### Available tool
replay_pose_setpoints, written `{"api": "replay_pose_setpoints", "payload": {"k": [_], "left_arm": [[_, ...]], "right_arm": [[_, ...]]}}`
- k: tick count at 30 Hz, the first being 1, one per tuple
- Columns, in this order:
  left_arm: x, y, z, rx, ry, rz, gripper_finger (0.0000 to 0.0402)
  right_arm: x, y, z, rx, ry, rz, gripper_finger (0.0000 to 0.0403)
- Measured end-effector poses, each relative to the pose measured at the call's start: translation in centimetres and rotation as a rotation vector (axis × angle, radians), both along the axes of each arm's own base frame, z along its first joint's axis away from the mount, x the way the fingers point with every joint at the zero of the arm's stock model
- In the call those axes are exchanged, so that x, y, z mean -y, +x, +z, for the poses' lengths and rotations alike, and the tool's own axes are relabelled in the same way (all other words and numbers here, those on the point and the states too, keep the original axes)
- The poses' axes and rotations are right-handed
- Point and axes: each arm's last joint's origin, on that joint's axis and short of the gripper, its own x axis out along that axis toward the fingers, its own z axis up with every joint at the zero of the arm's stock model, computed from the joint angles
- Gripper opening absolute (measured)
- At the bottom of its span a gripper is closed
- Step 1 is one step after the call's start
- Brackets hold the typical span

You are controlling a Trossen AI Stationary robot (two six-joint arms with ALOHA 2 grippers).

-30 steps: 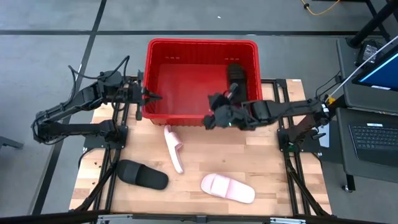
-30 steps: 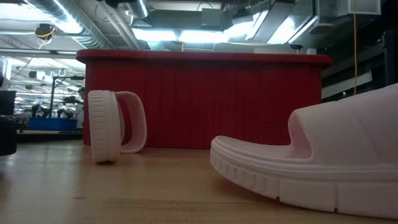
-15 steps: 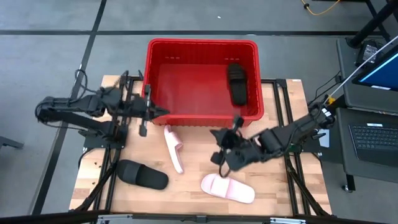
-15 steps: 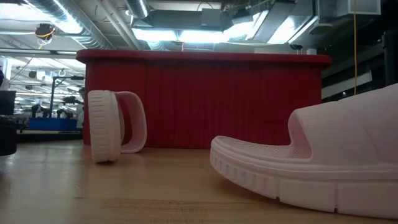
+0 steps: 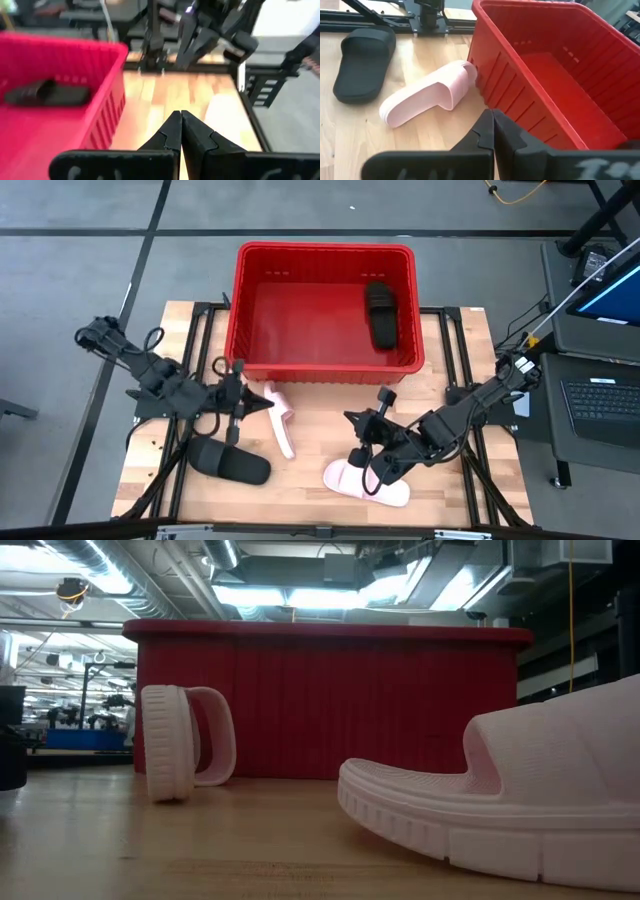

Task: Pick and place slides into bin
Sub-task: Put the black slide into the red bin

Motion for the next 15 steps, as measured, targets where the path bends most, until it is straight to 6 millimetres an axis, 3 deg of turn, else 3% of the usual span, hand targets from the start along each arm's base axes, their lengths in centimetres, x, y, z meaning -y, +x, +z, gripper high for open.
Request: {"api": "replay_pose_setpoints", "payload": {"k": [8,15], "left_arm": [[1.3,-1.8,1.1,-0.144,-0.145,0.086,0.0002],[1.3,-2.9,-0.7,-0.372,-0.319,0.167,0.0002]], "right_arm": [[-0.1,-0.1,0.0,-0.045,-0.068,0.047,0.0000],[0.0,-0.2,0.0,-0.088,-0.123,0.076,0.0003]]}}
